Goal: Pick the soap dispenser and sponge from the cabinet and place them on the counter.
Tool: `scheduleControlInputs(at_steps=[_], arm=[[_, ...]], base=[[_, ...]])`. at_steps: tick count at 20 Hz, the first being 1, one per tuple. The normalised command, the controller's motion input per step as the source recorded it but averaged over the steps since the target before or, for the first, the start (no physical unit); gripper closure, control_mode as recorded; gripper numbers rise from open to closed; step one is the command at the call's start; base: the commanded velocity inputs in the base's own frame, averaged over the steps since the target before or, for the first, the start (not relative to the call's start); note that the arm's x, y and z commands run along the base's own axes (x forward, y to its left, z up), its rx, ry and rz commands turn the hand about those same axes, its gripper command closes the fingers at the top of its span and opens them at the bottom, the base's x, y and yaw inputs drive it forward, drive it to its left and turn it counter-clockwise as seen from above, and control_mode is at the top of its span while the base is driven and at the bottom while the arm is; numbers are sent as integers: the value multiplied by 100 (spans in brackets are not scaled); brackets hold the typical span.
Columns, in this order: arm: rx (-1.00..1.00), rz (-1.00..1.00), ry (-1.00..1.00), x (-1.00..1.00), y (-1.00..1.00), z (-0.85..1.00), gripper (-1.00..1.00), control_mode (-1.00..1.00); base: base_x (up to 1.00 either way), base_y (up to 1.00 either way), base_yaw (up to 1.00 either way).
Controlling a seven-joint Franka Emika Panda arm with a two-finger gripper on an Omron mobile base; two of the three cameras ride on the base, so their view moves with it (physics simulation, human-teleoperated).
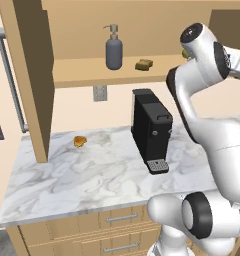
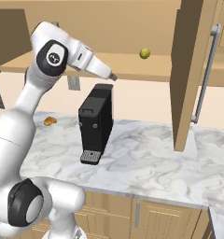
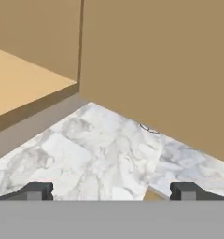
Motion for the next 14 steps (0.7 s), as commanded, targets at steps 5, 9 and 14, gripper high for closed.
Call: scheduleControlInputs(at_steps=[5,9,14], arm=[[24,23,-18,14,0,1,-100,-100],[24,22,-18,25,2,1,-100,-100],[20,24,-11,29,18,-2,-100,-100]], base=[[0,0,0],[0,0,0],[0,0,0]])
